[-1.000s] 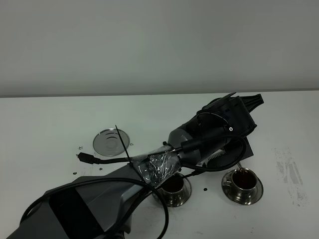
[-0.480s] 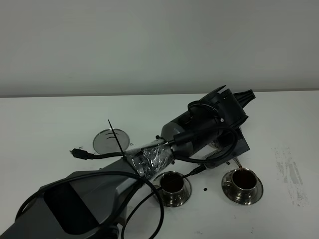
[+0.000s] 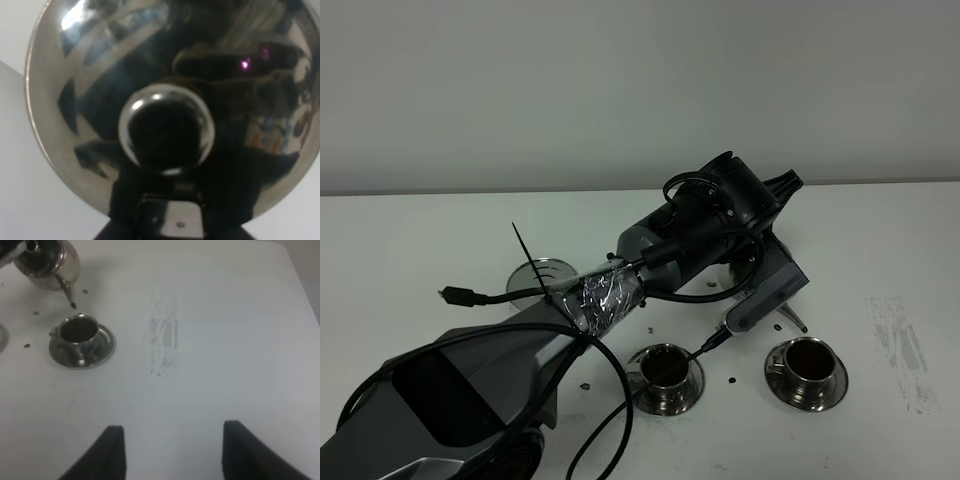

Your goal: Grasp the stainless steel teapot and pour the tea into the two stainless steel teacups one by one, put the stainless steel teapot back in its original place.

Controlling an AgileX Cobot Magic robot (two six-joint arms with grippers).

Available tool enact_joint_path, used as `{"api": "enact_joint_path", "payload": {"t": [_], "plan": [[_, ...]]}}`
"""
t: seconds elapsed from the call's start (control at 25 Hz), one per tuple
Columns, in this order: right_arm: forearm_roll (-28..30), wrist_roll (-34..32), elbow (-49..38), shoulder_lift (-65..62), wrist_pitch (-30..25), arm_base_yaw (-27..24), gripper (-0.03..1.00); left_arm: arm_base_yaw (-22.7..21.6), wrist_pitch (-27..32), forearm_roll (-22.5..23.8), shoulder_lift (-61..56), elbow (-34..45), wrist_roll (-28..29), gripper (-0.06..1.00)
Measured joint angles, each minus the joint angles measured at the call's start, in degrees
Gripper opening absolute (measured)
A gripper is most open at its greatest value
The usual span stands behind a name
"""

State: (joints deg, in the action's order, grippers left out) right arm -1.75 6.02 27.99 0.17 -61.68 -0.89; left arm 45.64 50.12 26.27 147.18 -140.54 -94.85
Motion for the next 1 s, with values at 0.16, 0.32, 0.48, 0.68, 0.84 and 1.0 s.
{"api": "enact_joint_path", "payload": {"t": [0.16, 0.32, 0.48, 0.68, 0.84, 1.0], "plan": [[0.00, 0.00, 0.00, 0.00, 0.00, 0.00, 0.45, -1.31, 1.12, -4.12, -1.89, 0.00, 4.63, 0.25], [0.00, 0.00, 0.00, 0.00, 0.00, 0.00, 0.45, -3.04, 5.06, -8.86, -4.75, 0.00, 10.52, 0.25], [0.00, 0.00, 0.00, 0.00, 0.00, 0.00, 0.45, -5.94, 11.77, -15.41, -5.86, 0.00, 18.27, 0.25], [0.00, 0.00, 0.00, 0.00, 0.00, 0.00, 0.45, -9.21, 15.40, -21.50, -5.86, 0.88, 25.57, 0.25], [0.00, 0.00, 0.00, 0.00, 0.00, 0.00, 0.45, -10.12, 13.78, -24.94, -5.86, 3.28, 29.06, 0.25], [0.00, 0.00, 0.00, 0.00, 0.00, 0.00, 0.45, -10.16, 9.57, -26.60, -5.86, 7.57, 31.85, 0.25]]}}
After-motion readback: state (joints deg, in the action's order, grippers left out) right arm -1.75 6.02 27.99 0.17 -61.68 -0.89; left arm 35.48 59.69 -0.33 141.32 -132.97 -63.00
